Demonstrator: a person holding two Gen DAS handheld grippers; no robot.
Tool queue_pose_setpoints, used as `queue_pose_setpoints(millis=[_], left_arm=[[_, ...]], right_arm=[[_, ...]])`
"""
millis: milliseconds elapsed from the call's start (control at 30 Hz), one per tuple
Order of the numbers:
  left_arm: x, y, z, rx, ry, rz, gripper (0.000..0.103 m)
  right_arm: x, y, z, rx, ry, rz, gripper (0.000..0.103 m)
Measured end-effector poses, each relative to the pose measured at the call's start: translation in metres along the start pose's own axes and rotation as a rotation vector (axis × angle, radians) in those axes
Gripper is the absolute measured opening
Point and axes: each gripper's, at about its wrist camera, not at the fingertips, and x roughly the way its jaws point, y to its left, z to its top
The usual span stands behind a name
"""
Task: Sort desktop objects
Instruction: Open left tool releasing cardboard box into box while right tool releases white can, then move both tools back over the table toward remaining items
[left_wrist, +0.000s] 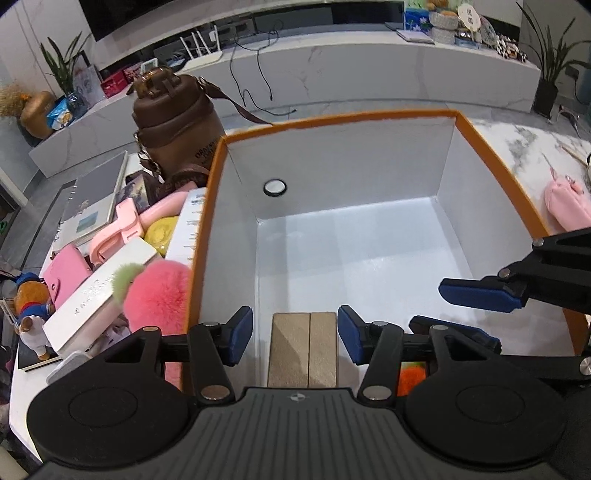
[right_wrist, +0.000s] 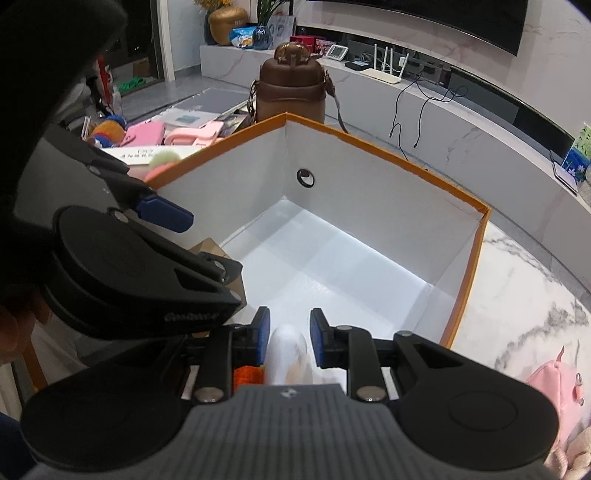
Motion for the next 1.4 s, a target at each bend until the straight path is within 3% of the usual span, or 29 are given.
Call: queue_pose_setpoints(millis=[567,833,1400], left_arm=[[-0.031,-0.009,0.003,-0.013,-0.092,-0.06,0.059],[-0.055,-0.021,0.005,-0.028,-0.148,-0.152,0.059],[-0.074,-0.088,0.007,0.049,-0.19,-0.267,0.059]], right_arm=[[-0.031,-0.009,0.0,0.028,-0.069,-0.02,0.025],[-0.064,-0.037,-0.012,0.095,-0.103,-0.005,0.025],[-0.103,-0.079,-0.052,0.141,-0.104,-0.064,0.026]])
